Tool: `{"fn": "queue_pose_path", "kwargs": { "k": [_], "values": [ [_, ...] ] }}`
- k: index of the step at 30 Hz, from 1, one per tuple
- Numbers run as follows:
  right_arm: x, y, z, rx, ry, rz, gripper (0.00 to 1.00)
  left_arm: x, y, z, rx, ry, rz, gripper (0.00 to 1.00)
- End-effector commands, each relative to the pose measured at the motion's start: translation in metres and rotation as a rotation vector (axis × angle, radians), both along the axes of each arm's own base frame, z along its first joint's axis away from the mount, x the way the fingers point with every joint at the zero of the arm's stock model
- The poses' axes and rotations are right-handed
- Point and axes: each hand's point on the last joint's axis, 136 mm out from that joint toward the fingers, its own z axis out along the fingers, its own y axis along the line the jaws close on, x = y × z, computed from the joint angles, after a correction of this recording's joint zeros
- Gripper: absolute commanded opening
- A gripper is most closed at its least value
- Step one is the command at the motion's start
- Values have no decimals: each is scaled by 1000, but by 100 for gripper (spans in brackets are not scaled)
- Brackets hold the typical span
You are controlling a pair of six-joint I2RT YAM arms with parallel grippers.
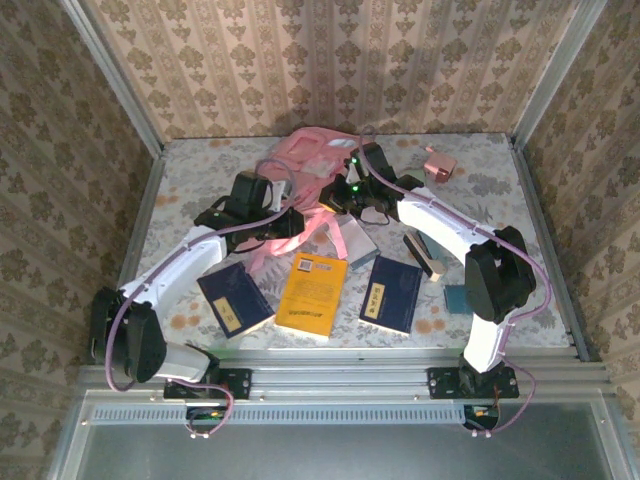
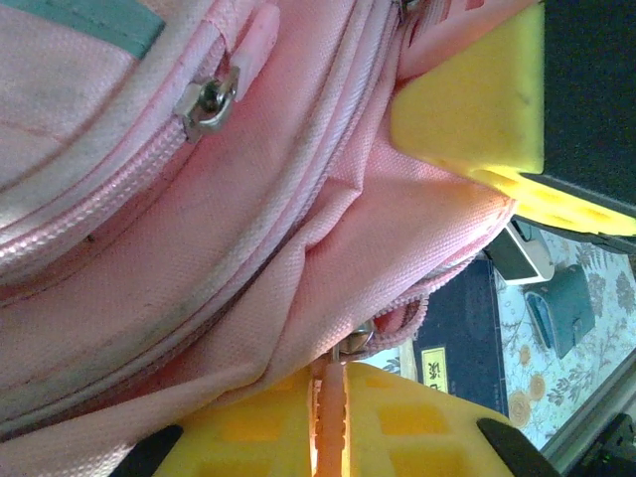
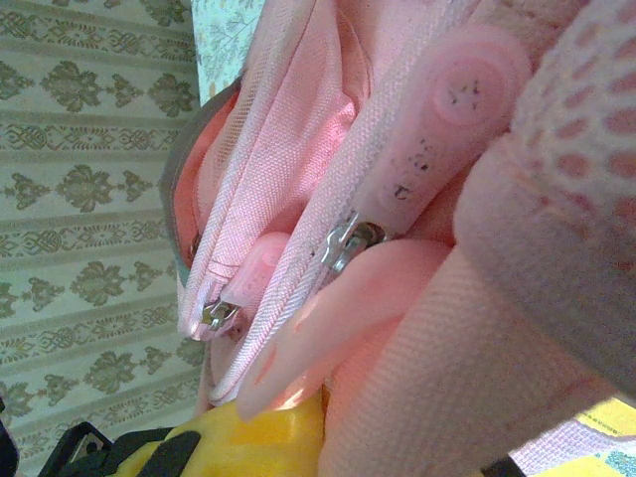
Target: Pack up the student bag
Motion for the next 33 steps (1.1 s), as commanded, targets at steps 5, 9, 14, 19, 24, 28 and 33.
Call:
{"fn": "queue_pose_path", "kwargs": {
  "k": [5,9,14,19,24,28,33],
  "values": [
    [-13,23,36,87,-52,116,0,13,-1,11,-38,-44,17,28],
    [-12,24,35,88,-48,118,0,14,2,14,-44,-47,27,24],
    [-12,24,33,93,-45,119,0,13,3,15,-51,-44,24,14],
    [-13,24,31,91,-43,122,0,12,3,14,-57,-44,21,5],
    [-12,20,29,55,-53,128,0,9,7,12,-52,-46,23,0],
    [-8,9,26,42,-50,115,0,7,23,2,-36,-26,64,0],
    [0,-1,30,53,-55,102,0,1,44,-12,-9,0,118,0]
  ]
}}
